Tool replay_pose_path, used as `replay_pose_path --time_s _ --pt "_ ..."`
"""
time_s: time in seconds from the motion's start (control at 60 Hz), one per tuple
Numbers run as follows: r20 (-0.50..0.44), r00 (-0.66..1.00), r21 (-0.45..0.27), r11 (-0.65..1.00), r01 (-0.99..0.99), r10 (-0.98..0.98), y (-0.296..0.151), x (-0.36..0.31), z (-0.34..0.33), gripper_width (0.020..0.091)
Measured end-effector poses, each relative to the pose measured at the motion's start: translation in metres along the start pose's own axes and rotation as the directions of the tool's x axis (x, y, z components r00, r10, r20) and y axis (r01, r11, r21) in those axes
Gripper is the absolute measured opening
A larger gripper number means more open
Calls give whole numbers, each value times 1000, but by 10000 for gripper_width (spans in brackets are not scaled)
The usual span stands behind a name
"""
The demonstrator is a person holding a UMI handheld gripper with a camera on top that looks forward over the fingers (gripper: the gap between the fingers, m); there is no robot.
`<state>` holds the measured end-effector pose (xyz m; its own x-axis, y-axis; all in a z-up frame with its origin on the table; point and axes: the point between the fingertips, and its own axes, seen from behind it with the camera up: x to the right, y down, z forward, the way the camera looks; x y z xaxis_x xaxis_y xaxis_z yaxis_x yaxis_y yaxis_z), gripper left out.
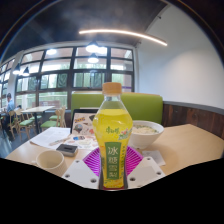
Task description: Pour water
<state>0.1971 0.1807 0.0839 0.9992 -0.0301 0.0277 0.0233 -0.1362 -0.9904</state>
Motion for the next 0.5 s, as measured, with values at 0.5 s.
replay_pose_path --time_s 0.5 --pt "10 999 -37 999 -35 36 15 -11 -7 473"
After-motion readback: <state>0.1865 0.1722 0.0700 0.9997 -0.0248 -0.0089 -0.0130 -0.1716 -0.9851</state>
